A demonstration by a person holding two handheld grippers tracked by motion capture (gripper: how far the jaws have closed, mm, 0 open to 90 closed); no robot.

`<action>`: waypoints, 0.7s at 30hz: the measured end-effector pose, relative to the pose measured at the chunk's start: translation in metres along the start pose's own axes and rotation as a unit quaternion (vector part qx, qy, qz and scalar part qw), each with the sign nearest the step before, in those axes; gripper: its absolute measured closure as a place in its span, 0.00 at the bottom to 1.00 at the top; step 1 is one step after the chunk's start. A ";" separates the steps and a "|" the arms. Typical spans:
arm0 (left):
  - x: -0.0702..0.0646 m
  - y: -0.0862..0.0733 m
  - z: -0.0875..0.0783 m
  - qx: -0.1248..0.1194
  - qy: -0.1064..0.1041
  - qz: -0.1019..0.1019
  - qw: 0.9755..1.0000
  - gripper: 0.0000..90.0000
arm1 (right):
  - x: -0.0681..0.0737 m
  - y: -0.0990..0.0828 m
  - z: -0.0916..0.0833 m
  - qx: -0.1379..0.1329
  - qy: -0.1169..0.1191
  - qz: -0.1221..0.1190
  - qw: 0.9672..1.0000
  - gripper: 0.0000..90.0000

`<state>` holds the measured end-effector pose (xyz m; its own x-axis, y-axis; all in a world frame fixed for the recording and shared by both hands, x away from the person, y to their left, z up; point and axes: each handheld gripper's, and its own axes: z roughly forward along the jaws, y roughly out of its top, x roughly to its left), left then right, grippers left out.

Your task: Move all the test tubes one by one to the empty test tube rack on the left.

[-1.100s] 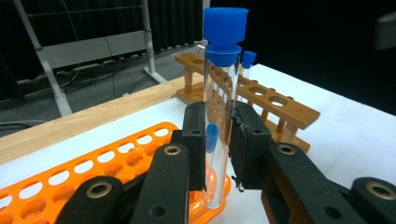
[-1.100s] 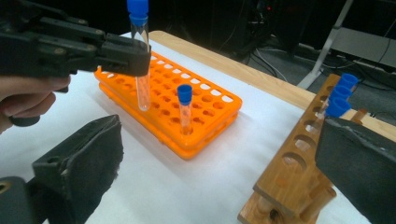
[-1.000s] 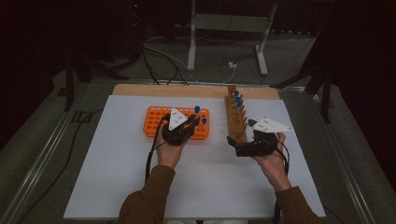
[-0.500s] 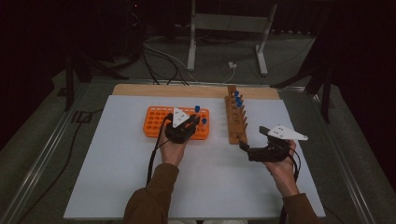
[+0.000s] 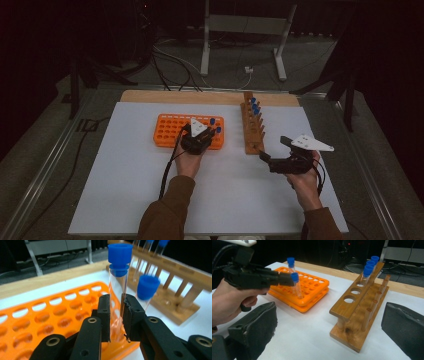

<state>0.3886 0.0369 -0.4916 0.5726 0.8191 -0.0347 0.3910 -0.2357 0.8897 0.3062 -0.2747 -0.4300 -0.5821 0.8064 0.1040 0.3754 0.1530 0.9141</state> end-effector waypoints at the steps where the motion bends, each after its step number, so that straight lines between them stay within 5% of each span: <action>1: 0.000 -0.002 0.001 0.003 -0.001 0.000 1.000 0.87 | 0.000 0.000 0.000 0.000 0.000 0.000 1.000 0.00; 21: 0.002 -0.006 0.004 0.041 -0.010 0.008 0.999 0.88 | -0.001 -0.004 0.003 0.008 0.004 0.000 1.000 0.01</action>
<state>0.3901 0.0381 -0.4987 0.5937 0.8041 -0.0308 0.4386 -0.2913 0.8502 0.3071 -0.2745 -0.4350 -0.5889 0.8011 0.1067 0.3857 0.1625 0.9082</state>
